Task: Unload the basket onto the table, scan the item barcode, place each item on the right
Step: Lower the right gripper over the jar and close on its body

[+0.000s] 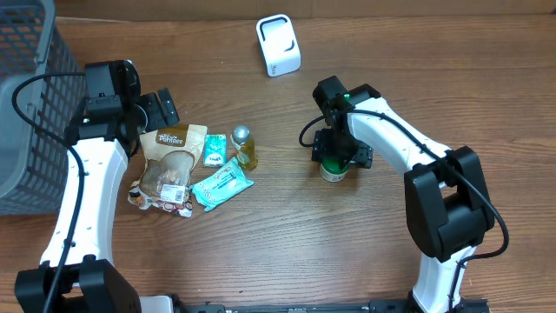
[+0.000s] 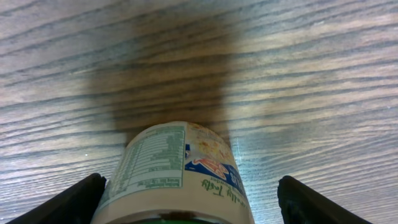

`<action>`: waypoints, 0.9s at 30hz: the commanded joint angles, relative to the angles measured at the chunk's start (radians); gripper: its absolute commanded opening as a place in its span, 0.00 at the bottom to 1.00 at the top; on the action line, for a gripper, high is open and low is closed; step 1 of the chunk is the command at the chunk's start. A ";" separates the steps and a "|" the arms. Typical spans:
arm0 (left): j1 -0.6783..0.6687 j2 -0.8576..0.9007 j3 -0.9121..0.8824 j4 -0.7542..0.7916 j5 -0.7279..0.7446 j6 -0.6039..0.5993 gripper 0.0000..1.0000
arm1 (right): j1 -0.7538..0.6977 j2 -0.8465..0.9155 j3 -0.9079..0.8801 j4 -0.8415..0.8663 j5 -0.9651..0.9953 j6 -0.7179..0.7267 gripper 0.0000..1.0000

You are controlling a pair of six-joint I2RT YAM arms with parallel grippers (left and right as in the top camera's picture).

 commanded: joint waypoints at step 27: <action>0.000 0.003 0.007 0.001 0.007 0.005 1.00 | 0.000 0.003 -0.005 -0.014 -0.066 0.014 0.67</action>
